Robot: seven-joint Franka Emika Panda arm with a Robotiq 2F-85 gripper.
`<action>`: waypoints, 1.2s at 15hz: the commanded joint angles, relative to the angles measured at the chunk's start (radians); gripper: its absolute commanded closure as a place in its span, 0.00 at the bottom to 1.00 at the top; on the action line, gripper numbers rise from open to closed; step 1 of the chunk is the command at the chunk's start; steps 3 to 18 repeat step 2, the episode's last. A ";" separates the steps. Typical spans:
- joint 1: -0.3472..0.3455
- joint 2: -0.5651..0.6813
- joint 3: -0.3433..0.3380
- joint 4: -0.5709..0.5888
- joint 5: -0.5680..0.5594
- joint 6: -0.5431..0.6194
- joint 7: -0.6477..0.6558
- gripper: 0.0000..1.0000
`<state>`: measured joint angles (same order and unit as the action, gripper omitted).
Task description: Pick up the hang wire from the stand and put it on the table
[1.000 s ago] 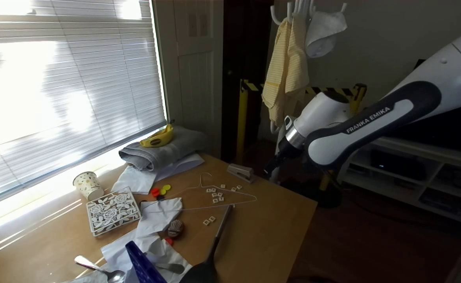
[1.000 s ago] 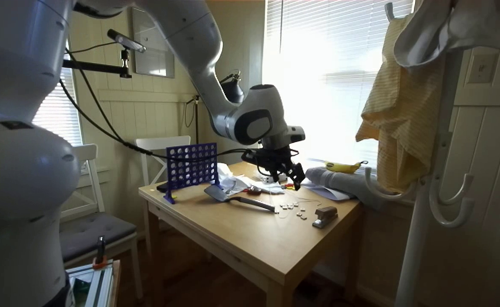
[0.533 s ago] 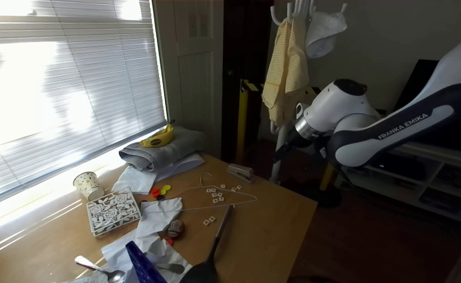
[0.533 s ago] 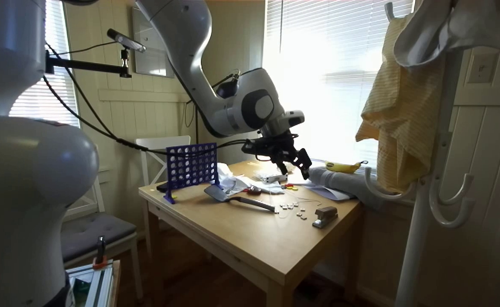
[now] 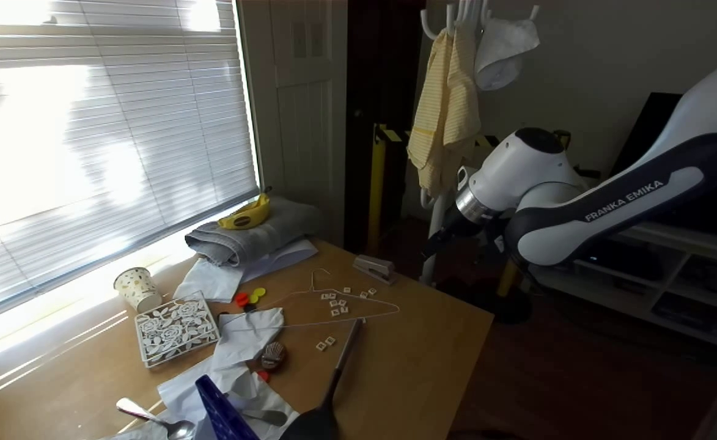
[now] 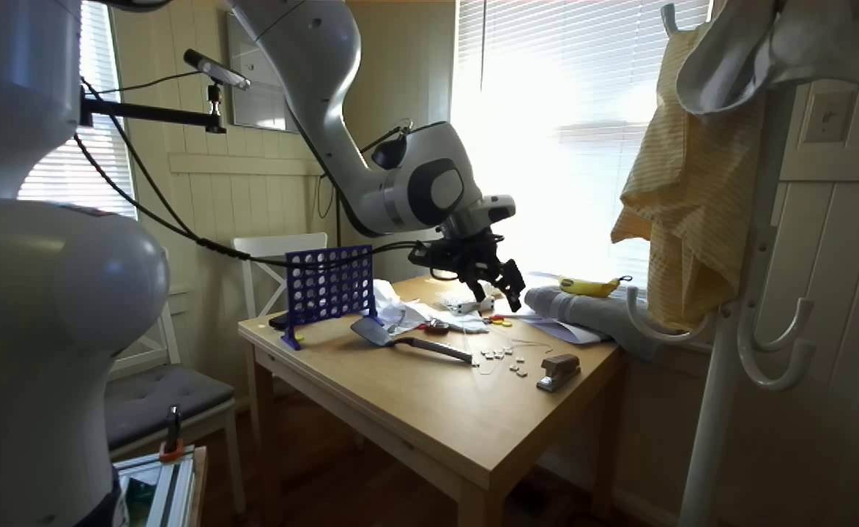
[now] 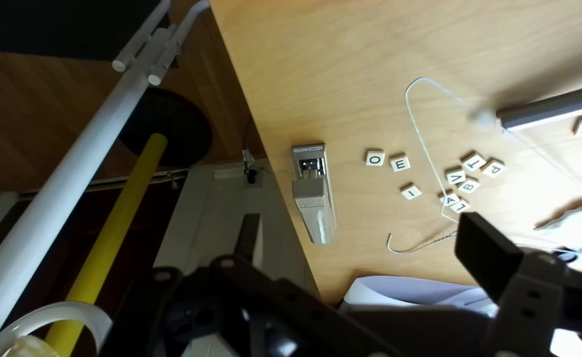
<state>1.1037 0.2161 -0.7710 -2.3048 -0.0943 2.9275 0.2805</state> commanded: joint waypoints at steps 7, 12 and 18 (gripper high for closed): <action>-0.001 0.012 0.005 0.000 0.006 0.000 0.000 0.00; -0.001 0.012 0.005 0.000 0.006 0.000 0.000 0.00; -0.001 0.012 0.005 0.000 0.006 0.000 0.000 0.00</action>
